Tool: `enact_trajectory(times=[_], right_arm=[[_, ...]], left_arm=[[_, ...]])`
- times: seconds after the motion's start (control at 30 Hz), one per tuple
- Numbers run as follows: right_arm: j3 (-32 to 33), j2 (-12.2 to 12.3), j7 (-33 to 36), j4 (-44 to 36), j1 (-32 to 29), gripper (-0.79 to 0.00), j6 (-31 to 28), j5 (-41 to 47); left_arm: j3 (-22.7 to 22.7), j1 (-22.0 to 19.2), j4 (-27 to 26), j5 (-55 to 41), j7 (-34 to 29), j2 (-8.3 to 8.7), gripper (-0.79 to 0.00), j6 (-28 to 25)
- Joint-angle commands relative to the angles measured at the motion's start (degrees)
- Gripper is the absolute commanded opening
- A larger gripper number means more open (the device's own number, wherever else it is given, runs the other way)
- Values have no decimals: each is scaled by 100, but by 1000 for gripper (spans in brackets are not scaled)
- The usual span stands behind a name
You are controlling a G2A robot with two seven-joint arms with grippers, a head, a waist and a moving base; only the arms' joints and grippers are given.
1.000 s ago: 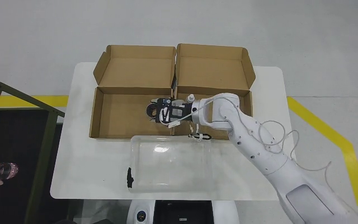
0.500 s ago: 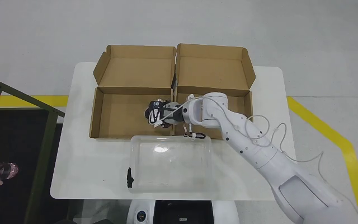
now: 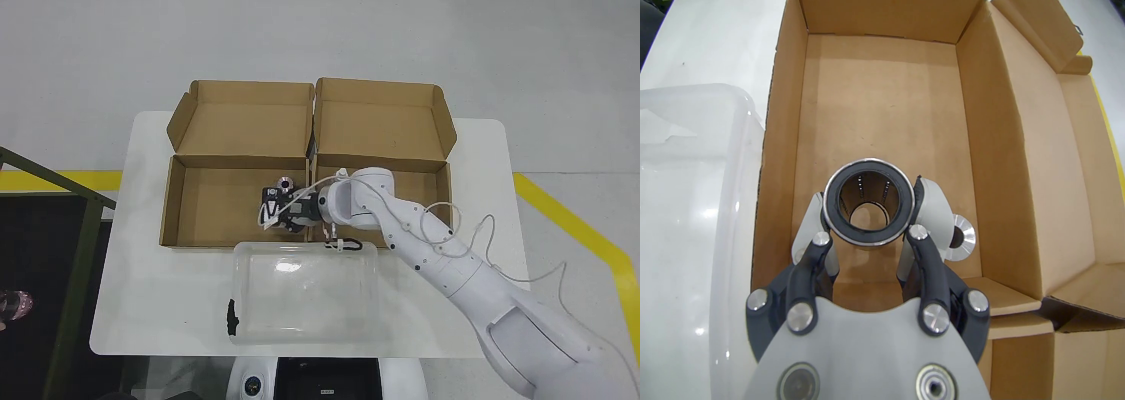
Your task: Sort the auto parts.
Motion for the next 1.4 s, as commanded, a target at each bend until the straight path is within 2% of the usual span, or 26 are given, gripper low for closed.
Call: enact_trajectory(times=[0.0, 0.13, 0.33, 0.47, 0.57, 0.87, 1.37], right_arm=[[-21, -24, 8, 71, 18, -773, -5, -6], [-59, -77, 20, 235, 60, -736, -18, -33], [-112, -150, 49, 411, 120, -514, -40, -108], [-121, -187, 58, 466, 144, -480, -36, -157], [-114, -206, 64, 488, 155, -425, -43, -194], [45, -193, 44, 372, 135, -385, -147, -213], [766, 25, -40, -600, -230, -323, -318, 96]], left_arm=[[0, 0, 0, 0, 0, 0, 0, 0], [0, 0, 0, 0, 0, 0, 0, 0], [0, 0, 0, 0, 0, 0, 0, 0], [0, 0, 0, 0, 0, 0, 0, 0], [0, 0, 0, 0, 0, 0, 0, 0], [0, 0, 0, 0, 0, 0, 0, 0], [0, 0, 0, 0, 0, 0, 0, 0]])
